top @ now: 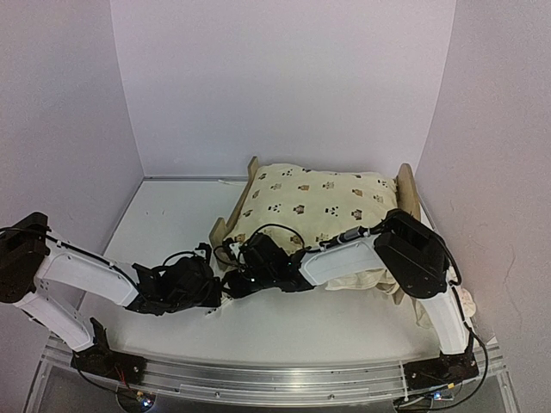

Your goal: Set up the pet bed

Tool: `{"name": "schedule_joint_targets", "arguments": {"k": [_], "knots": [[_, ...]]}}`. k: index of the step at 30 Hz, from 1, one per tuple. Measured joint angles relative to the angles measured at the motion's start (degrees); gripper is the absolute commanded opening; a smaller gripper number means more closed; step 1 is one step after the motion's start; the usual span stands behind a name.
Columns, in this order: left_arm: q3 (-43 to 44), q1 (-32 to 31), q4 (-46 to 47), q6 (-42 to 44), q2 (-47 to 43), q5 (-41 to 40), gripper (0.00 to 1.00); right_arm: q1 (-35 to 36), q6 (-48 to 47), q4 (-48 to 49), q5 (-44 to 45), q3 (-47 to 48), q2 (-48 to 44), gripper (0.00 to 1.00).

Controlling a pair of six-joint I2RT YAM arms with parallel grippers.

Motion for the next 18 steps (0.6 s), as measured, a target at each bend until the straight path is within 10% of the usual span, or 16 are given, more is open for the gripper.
{"name": "schedule_joint_targets", "arguments": {"k": [18], "knots": [[0.0, 0.4, 1.0, 0.1, 0.5, 0.3, 0.05, 0.2, 1.8, 1.5, 0.3, -3.0, -1.0, 0.38]]}}
